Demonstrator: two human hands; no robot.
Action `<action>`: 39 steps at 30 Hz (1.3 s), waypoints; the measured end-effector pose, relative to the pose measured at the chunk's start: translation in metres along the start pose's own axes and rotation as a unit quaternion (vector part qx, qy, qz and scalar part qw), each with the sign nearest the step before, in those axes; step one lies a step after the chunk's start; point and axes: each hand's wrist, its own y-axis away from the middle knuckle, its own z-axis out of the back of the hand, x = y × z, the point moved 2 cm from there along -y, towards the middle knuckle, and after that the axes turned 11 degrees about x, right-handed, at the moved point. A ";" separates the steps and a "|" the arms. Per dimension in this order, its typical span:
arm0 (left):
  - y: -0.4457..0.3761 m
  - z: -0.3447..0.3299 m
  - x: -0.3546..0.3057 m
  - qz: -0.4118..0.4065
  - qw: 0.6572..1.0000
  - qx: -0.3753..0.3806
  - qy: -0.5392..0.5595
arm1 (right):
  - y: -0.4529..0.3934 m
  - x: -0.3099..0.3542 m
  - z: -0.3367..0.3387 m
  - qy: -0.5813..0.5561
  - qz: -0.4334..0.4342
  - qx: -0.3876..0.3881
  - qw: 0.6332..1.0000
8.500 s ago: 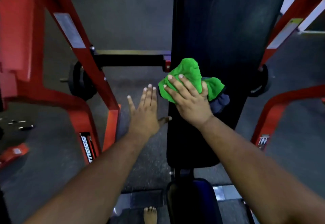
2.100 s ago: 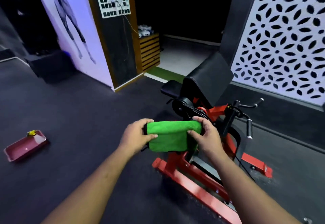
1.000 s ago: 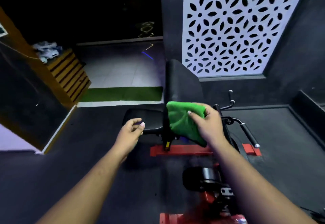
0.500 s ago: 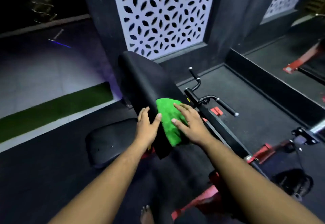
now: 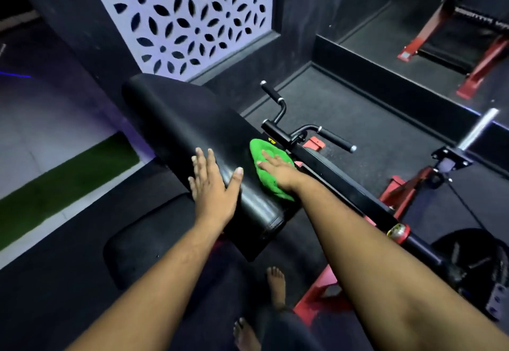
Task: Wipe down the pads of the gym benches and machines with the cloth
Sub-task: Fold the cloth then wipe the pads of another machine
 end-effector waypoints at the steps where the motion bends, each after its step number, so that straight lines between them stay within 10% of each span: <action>1: -0.005 -0.002 -0.001 0.008 1.000 0.003 -0.001 | 0.009 0.004 -0.004 -0.003 -0.001 -0.004 1.000; 13: -0.012 -0.025 -0.014 0.055 0.994 -0.089 -0.044 | -0.036 -0.082 0.016 -0.041 -0.125 -0.018 0.991; 34: -0.011 -0.024 -0.019 0.061 0.993 -0.075 -0.069 | 0.014 -0.086 -0.010 -0.049 0.037 -0.029 0.998; 39: -0.011 -0.024 -0.018 0.064 0.992 -0.071 -0.080 | -0.037 -0.105 0.009 -0.094 -0.061 -0.051 0.992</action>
